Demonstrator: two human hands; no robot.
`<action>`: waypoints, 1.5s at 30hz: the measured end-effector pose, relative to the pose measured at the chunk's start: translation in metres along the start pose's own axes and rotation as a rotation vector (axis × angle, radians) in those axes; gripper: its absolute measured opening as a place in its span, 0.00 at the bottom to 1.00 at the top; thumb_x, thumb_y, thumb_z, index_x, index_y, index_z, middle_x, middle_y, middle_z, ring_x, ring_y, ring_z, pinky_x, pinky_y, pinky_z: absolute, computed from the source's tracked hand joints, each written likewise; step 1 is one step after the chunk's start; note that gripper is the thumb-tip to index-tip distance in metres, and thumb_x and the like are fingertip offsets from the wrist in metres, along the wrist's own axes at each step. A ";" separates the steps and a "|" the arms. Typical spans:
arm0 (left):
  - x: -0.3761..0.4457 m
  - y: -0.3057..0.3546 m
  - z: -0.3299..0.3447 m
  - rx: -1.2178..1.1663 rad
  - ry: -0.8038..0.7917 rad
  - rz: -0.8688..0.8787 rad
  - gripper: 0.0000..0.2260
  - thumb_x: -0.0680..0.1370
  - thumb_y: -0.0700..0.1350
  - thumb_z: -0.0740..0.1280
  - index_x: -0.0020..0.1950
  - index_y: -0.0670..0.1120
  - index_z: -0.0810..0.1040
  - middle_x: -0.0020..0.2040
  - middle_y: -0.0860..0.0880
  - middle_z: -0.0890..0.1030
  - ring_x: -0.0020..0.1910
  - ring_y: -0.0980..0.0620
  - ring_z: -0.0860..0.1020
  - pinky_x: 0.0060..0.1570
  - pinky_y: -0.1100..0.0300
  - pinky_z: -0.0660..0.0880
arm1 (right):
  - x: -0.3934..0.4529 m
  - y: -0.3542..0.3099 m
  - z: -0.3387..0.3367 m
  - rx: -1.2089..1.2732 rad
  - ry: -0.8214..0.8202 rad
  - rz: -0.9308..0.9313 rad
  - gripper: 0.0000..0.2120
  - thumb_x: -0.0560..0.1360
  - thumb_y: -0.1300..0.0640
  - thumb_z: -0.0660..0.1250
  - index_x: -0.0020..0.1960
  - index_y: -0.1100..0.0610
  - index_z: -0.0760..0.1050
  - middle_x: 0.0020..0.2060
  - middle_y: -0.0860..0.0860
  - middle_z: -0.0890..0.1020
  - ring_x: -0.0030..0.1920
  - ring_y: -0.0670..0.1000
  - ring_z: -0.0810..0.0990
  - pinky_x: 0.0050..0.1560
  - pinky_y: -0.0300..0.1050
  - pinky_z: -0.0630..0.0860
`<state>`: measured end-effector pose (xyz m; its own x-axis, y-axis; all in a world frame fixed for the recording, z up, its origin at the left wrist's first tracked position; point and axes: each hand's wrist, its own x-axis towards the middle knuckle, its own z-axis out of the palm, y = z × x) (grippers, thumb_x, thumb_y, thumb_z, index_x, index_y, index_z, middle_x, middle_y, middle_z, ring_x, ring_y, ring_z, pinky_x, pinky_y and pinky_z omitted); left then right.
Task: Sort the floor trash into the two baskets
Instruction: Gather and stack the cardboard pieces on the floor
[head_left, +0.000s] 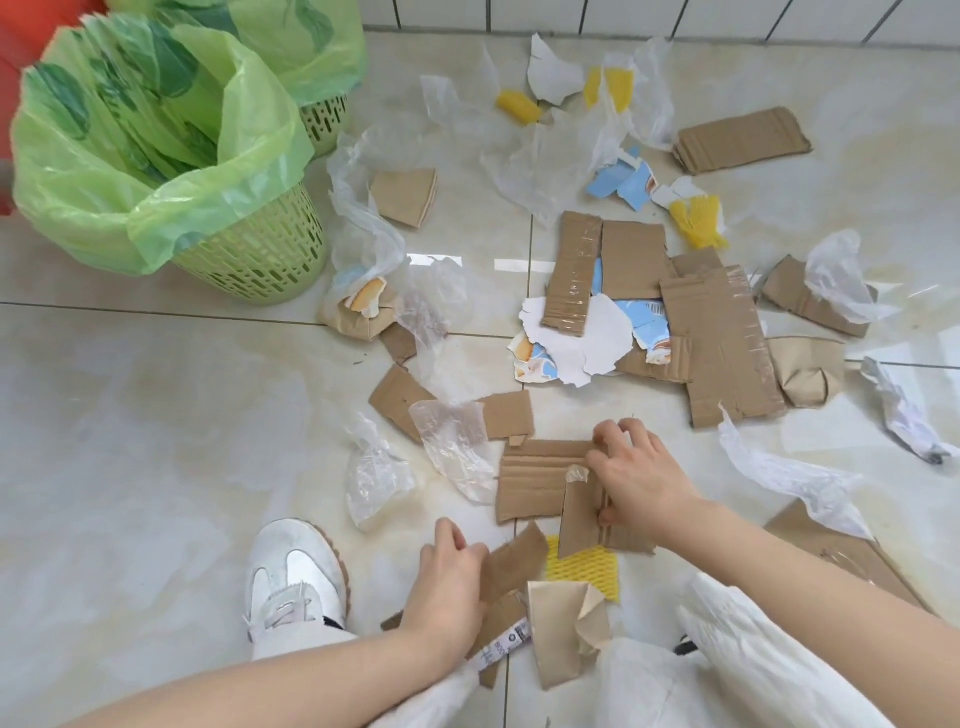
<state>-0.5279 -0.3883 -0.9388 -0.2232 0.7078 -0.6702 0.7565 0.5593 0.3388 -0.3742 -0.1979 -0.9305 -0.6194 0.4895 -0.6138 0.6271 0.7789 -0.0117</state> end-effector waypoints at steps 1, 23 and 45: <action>0.001 0.000 0.001 0.016 0.012 0.011 0.12 0.72 0.36 0.66 0.52 0.47 0.72 0.55 0.49 0.61 0.52 0.47 0.68 0.54 0.57 0.72 | 0.000 0.000 0.001 0.007 -0.002 0.008 0.27 0.68 0.46 0.72 0.62 0.56 0.70 0.64 0.55 0.63 0.66 0.61 0.61 0.66 0.51 0.63; 0.022 -0.006 -0.015 0.044 0.017 -0.025 0.08 0.73 0.37 0.62 0.50 0.46 0.67 0.53 0.46 0.75 0.51 0.42 0.75 0.44 0.54 0.68 | 0.003 0.010 -0.005 0.236 -0.146 0.134 0.19 0.65 0.50 0.76 0.39 0.54 0.65 0.47 0.52 0.67 0.40 0.58 0.74 0.45 0.49 0.75; 0.061 -0.012 -0.071 -0.315 0.144 -0.189 0.17 0.71 0.47 0.71 0.58 0.49 0.75 0.58 0.49 0.70 0.59 0.47 0.72 0.57 0.59 0.72 | -0.006 0.029 -0.062 0.084 0.068 0.173 0.17 0.70 0.47 0.66 0.33 0.49 0.59 0.44 0.46 0.67 0.39 0.54 0.68 0.35 0.45 0.64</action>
<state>-0.5942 -0.3208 -0.9365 -0.4415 0.6207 -0.6480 0.4730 0.7747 0.4198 -0.3813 -0.1539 -0.8778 -0.5279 0.6406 -0.5577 0.7623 0.6469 0.0215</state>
